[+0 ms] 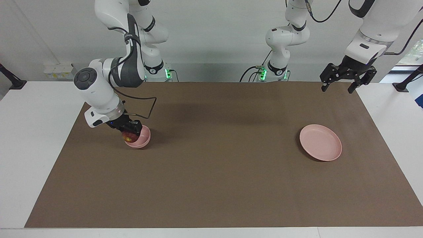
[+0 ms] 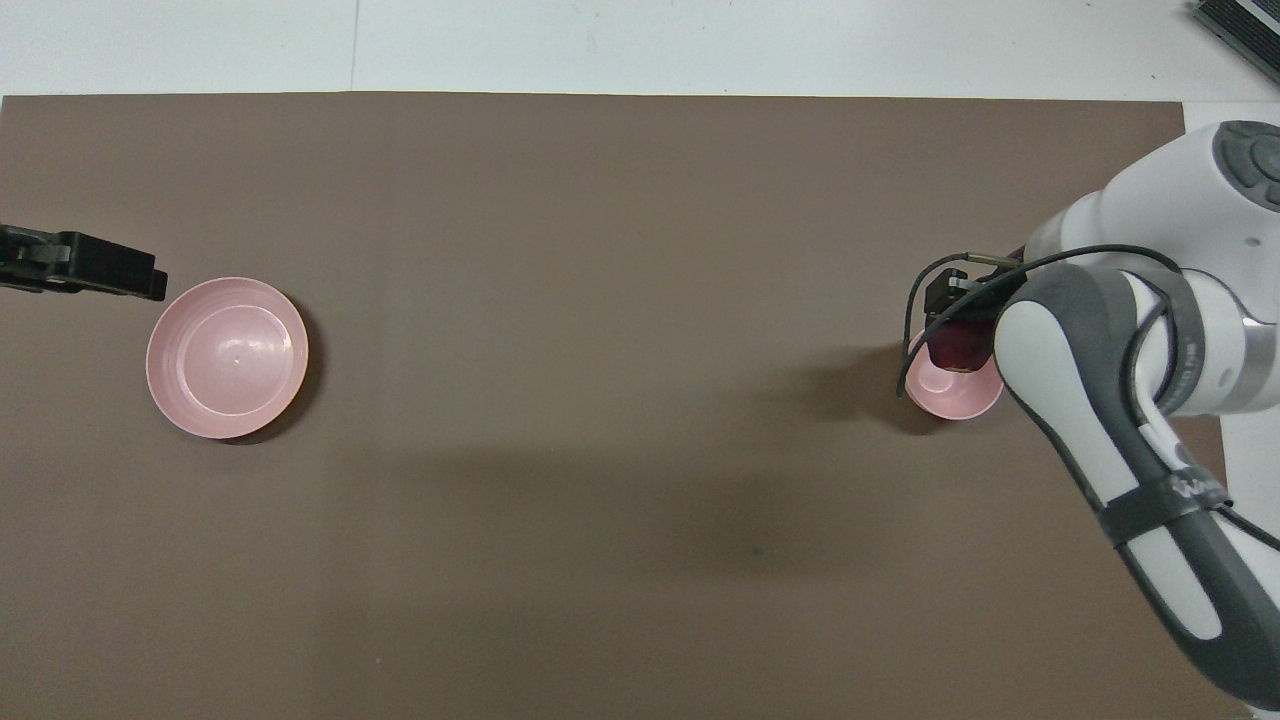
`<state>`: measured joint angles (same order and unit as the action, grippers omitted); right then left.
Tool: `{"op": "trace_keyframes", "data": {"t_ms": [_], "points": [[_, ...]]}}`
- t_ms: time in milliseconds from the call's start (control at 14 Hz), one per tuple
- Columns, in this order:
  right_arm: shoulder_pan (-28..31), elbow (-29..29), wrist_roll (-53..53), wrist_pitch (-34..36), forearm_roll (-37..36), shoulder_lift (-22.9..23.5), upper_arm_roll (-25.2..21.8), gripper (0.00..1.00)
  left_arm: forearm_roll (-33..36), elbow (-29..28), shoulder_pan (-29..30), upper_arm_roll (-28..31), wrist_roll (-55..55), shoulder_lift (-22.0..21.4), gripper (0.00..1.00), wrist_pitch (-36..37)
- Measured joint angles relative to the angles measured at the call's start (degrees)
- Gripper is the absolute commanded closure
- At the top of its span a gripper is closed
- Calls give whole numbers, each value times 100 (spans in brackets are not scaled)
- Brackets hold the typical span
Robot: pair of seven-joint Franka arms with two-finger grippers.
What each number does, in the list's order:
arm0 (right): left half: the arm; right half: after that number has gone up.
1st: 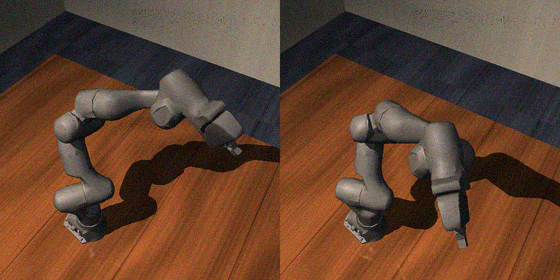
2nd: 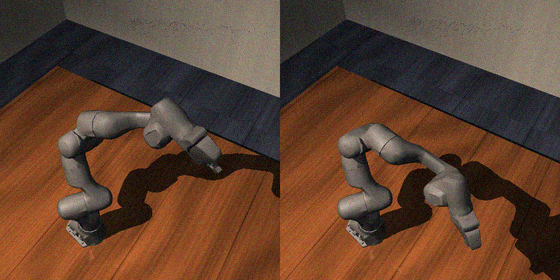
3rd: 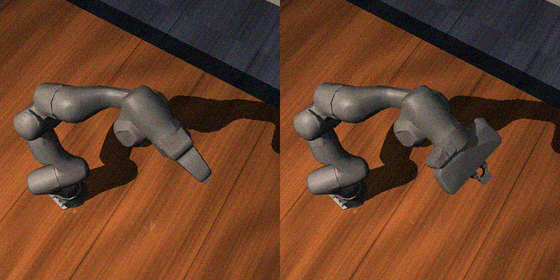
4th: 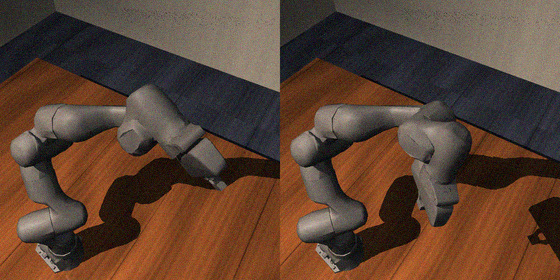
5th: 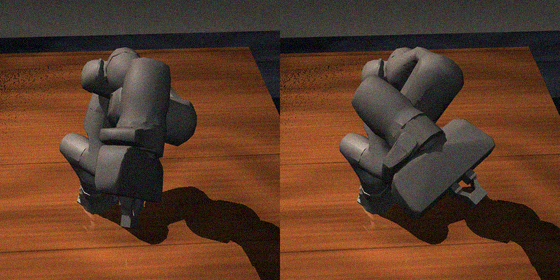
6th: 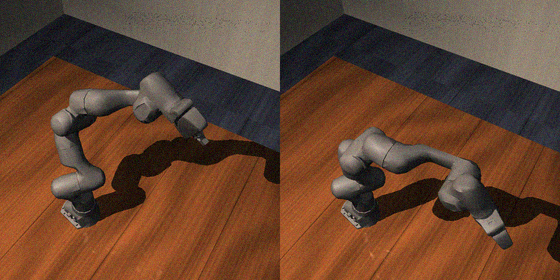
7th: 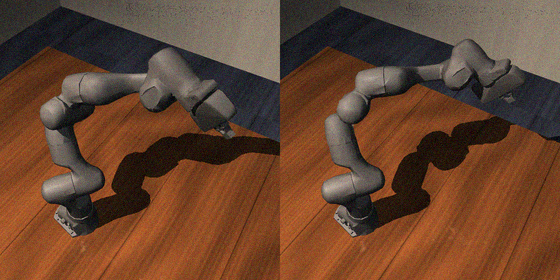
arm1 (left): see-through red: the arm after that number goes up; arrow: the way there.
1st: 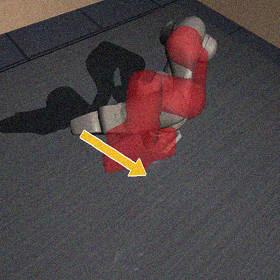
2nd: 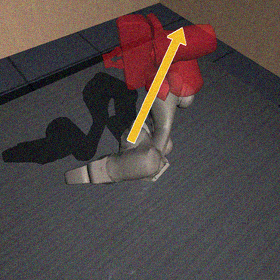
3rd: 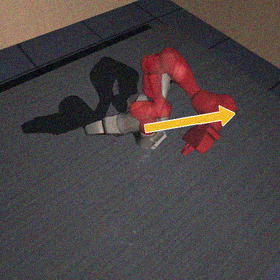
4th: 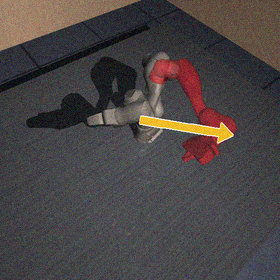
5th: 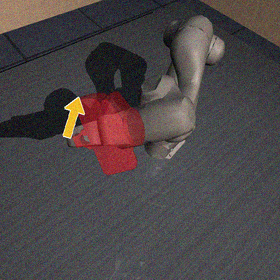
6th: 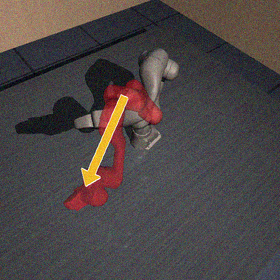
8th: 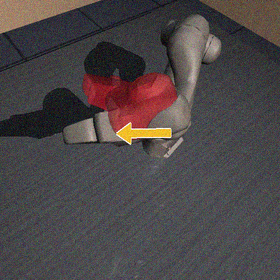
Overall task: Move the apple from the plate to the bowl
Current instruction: 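Lower the apple into the small pink bowl and open the right gripper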
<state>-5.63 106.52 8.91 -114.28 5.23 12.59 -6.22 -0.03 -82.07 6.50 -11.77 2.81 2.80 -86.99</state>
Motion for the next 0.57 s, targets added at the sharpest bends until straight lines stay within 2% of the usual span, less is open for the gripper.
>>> {"op": "trace_keyframes", "data": {"t_ms": [429,571], "points": [[-71,345,142,-372,0,24,42,100,61,-7,5,-11,165,-86,0,149],[-76,374,146,-531,0,95,42,91,64,-57,13,-6,181,-113,0,204]]}}
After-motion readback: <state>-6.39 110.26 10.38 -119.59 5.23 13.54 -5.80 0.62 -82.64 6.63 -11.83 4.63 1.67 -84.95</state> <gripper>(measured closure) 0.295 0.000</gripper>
